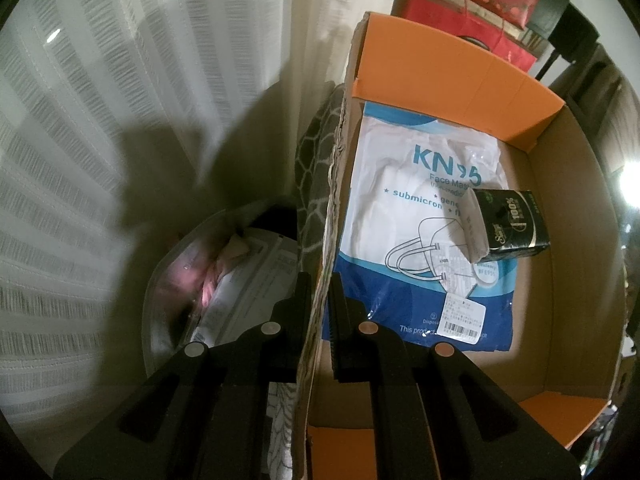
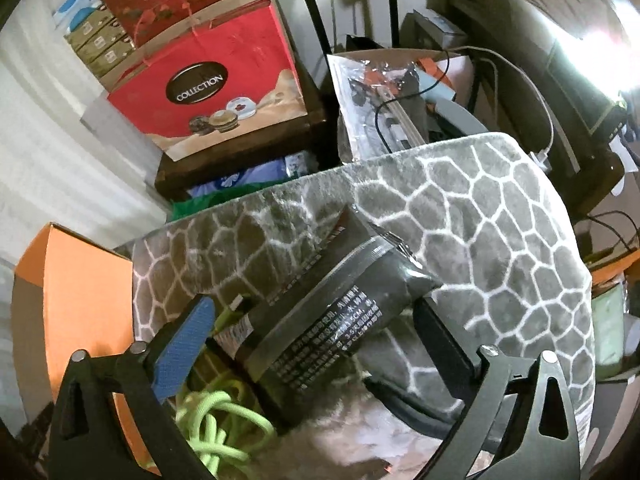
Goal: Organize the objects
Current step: 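Grasp the black pouch with the right gripper and lift it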
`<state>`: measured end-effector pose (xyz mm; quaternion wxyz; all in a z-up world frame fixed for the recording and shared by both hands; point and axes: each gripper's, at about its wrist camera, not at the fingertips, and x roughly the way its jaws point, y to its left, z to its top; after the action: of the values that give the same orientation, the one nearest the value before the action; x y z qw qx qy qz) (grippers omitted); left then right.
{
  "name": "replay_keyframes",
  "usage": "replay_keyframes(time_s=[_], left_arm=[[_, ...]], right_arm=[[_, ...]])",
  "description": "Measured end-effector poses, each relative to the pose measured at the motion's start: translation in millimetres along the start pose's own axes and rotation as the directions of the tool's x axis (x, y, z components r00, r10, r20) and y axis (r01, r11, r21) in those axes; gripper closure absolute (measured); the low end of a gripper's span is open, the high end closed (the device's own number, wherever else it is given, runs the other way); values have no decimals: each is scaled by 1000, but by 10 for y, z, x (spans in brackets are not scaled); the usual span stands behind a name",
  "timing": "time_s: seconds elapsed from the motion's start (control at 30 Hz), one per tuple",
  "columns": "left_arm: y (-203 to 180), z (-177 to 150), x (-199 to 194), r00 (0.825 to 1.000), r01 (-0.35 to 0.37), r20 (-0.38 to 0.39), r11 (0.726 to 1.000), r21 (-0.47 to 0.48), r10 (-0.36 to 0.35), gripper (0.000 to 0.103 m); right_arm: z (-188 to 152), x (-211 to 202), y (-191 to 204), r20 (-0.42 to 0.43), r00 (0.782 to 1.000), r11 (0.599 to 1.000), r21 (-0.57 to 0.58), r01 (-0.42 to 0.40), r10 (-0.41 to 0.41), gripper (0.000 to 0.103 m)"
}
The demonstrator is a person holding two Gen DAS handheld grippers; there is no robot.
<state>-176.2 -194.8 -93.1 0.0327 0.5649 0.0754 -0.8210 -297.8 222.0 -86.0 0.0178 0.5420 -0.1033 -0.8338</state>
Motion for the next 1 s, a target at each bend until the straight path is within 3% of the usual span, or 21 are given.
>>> replay_keyframes(time_s=[0.23, 0.33, 0.7, 1.0], left_arm=[[-7, 0, 2, 1000, -2, 0, 1000, 3, 2, 96], [-13, 3, 11, 1000, -2, -1, 1000, 2, 2, 96], [-9, -3, 16, 1000, -4, -1, 1000, 1, 4, 96], [-5, -7, 14, 1000, -3, -5, 1000, -6, 3, 96]], right_arm=[[7, 128, 119, -12, 1000, 998, -51, 27, -28, 38], [2, 118, 139, -3, 1000, 998, -59, 26, -26, 45], [29, -247, 218, 109, 994, 993, -106, 42, -30, 49], [26, -641, 441, 171, 985, 988, -153, 11, 15, 49]])
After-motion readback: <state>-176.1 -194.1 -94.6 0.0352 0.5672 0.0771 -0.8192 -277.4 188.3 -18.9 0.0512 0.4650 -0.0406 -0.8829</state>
